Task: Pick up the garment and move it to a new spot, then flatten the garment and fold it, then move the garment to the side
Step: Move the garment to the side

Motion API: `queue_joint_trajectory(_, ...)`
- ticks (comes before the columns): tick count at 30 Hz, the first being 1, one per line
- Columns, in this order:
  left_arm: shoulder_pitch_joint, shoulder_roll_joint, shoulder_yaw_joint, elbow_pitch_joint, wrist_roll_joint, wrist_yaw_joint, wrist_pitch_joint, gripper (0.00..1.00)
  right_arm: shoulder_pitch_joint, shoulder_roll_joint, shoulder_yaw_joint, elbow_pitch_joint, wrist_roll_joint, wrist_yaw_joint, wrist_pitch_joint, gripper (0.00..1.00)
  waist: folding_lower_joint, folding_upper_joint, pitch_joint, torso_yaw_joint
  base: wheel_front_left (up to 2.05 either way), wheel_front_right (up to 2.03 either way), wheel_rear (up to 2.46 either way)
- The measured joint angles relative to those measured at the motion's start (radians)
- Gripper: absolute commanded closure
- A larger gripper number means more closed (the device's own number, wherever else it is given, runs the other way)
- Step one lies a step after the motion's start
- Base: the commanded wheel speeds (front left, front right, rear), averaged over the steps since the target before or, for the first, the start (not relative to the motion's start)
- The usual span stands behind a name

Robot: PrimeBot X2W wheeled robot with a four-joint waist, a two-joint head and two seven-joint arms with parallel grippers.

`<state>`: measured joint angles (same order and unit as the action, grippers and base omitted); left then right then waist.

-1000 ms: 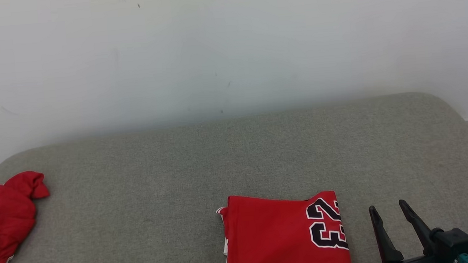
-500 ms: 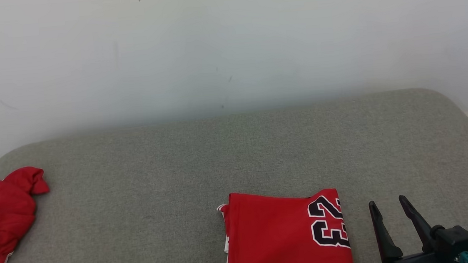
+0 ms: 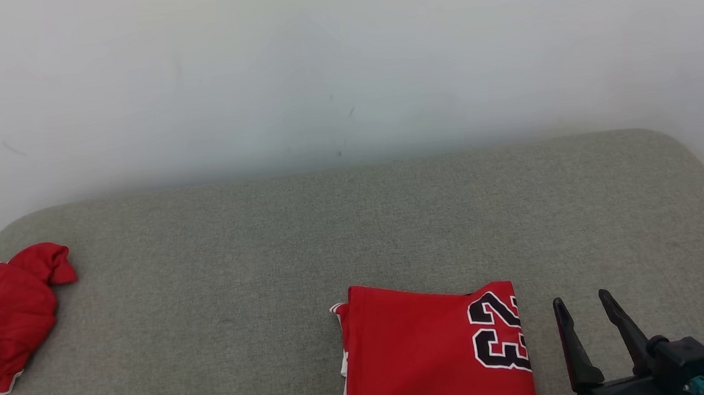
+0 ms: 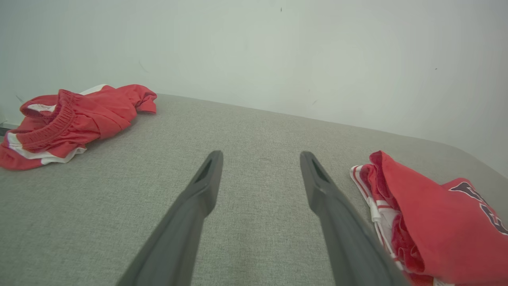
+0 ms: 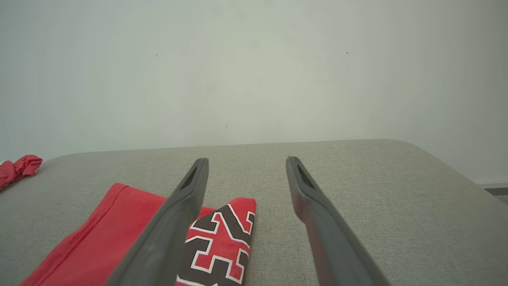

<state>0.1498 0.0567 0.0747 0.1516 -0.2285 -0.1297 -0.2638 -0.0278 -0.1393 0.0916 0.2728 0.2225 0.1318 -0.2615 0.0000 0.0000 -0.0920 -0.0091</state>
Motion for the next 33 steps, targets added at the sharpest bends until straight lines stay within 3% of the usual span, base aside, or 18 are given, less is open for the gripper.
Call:
queue_joint_trajectory(4,0.0,0.0,-0.005,-0.001,-0.001,-0.001,0.0,0.0,-0.004,-0.002,-0.002,0.011,0.001,0.0,0.001,0.0,0.0,0.0,0.002,0.006,0.0,0.0,0.0)
queue_joint_trajectory(6,0.0,0.001,-0.006,-0.002,-0.002,-0.001,0.0,0.0,-0.019,-0.002,-0.003,0.04,0.027,0.0,0.053,0.0,0.0,0.0,0.004,0.008,0.0,0.0,0.0)
queue_joint_trajectory(12,-0.016,0.006,-0.021,-0.014,-0.002,-0.001,0.0,0.0,-0.106,-0.018,-0.004,0.141,0.105,0.0,0.38,0.0,0.0,0.0,0.018,0.017,0.0,0.0,0.0)
queue_joint_trajectory(18,-0.044,0.003,-0.06,-0.024,0.008,-0.001,0.0,0.0,-0.174,-0.03,-0.004,0.213,0.146,0.0,0.594,0.0,0.0,0.0,0.038,0.044,0.0,0.0,0.0)
queue_joint_trajectory(33,-0.064,-0.004,-0.104,-0.034,0.015,-0.001,0.0,0.0,-0.262,0.029,-0.081,0.387,0.067,0.0,0.737,0.0,0.0001,0.0,0.081,0.126,0.0,0.0,0.0)
